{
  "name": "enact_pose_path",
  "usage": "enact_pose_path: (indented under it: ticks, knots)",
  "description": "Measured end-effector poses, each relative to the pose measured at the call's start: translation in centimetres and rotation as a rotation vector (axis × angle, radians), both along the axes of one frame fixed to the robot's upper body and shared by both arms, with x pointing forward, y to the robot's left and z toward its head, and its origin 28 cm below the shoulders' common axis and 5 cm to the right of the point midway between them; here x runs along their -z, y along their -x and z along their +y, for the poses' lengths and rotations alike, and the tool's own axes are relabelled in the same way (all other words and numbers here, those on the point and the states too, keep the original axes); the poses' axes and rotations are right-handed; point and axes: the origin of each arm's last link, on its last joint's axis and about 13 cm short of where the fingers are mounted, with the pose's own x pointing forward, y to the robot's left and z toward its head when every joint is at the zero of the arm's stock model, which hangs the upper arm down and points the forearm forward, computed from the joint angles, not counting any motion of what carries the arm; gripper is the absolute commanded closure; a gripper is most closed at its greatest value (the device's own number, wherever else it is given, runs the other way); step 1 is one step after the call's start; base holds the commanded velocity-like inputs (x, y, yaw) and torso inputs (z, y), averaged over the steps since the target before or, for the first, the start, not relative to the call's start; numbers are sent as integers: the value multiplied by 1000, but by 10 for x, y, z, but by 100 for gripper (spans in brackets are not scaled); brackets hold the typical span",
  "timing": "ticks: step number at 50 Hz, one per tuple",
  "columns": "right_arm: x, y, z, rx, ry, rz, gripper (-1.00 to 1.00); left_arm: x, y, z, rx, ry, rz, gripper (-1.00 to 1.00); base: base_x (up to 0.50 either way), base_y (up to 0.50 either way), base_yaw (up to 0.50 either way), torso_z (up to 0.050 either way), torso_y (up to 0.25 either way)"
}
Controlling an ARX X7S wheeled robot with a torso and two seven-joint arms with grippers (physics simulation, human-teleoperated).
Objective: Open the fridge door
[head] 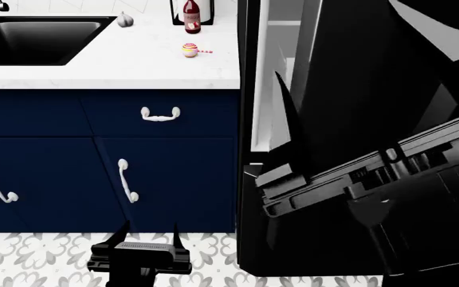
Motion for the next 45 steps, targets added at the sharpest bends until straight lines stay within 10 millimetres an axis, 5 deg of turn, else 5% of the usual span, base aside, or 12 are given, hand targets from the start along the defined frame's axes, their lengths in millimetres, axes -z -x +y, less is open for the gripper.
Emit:
enact_pose_path:
  ticks: [45]
  knots:
    - [52,-52,77,-134,257,12,-100,0,-1,0,8,9,7,-100,0,0,0,0,0]
